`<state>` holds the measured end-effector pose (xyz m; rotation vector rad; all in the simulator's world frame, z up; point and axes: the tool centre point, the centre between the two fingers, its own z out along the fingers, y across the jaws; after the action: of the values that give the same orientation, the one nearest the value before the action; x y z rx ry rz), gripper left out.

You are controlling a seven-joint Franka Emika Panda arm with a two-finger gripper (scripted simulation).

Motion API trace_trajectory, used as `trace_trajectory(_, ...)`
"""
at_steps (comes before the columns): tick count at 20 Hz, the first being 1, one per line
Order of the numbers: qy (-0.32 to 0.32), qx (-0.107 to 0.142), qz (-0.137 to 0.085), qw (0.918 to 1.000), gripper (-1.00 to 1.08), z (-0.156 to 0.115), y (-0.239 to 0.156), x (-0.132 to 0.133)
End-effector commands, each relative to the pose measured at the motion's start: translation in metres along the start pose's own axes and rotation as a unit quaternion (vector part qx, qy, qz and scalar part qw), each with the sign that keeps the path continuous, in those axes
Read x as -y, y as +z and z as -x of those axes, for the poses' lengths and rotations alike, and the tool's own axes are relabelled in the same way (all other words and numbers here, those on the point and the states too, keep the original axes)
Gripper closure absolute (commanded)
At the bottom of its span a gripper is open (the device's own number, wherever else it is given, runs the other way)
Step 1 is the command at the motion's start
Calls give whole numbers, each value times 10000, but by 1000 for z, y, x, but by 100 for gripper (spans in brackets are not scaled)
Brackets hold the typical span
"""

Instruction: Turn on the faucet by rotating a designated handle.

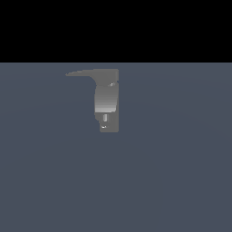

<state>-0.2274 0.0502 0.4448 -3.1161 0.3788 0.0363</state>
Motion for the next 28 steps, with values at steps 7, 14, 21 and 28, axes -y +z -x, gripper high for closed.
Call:
trace_trajectory(7,832,-3,-22,9965,108,-17,23,44)
trace_trajectory(14,1515,-5,-41,9885,108,-38,42,78)
trace_trajectory(21,2184,-7,-62,9758,108,-62,61,109)
trace_trajectory(28,2830,-10,-80,9591,108,-91,79,135)
